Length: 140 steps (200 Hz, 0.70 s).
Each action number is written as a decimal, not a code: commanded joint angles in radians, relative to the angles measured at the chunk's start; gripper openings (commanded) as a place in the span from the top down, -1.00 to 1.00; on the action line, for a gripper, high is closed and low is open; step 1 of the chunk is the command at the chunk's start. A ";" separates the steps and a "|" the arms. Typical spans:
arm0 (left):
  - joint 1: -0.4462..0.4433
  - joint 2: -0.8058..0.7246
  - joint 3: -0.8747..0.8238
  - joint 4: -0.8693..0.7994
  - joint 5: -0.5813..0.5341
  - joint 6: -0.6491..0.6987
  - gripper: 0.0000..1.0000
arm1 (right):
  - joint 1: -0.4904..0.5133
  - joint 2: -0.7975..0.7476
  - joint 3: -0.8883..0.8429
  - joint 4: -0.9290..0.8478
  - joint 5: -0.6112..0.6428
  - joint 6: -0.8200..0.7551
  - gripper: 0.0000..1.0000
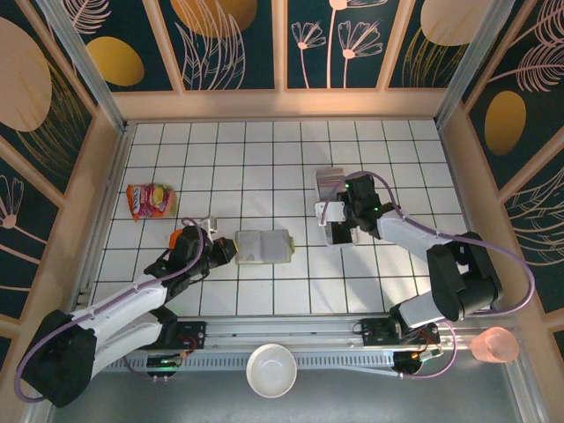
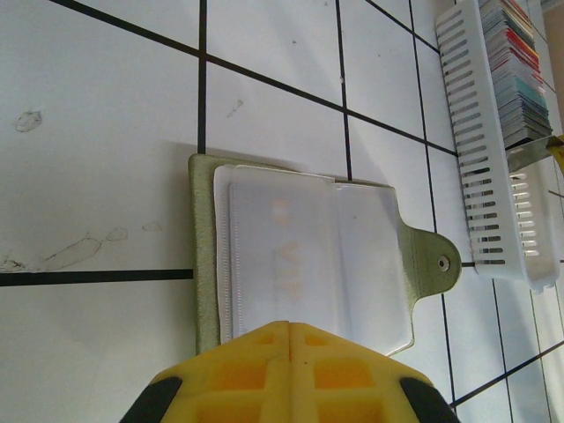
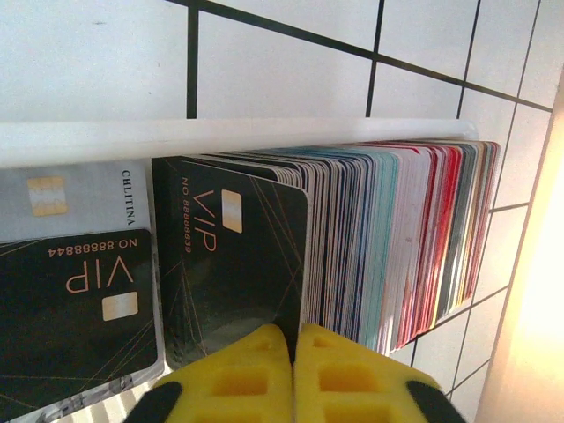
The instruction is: Put the credit cards into the card holder
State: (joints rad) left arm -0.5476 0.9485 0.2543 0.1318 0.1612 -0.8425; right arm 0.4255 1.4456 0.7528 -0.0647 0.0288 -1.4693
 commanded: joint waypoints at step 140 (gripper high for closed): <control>0.006 -0.005 -0.004 0.028 0.025 -0.009 1.00 | 0.079 -0.176 0.237 -0.447 -0.133 0.488 1.00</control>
State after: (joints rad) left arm -0.5476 0.9493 0.2512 0.1390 0.1761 -0.8463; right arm 0.4797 1.3197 0.8803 -0.3775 -0.0231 -1.2705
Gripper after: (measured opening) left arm 0.039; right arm 0.049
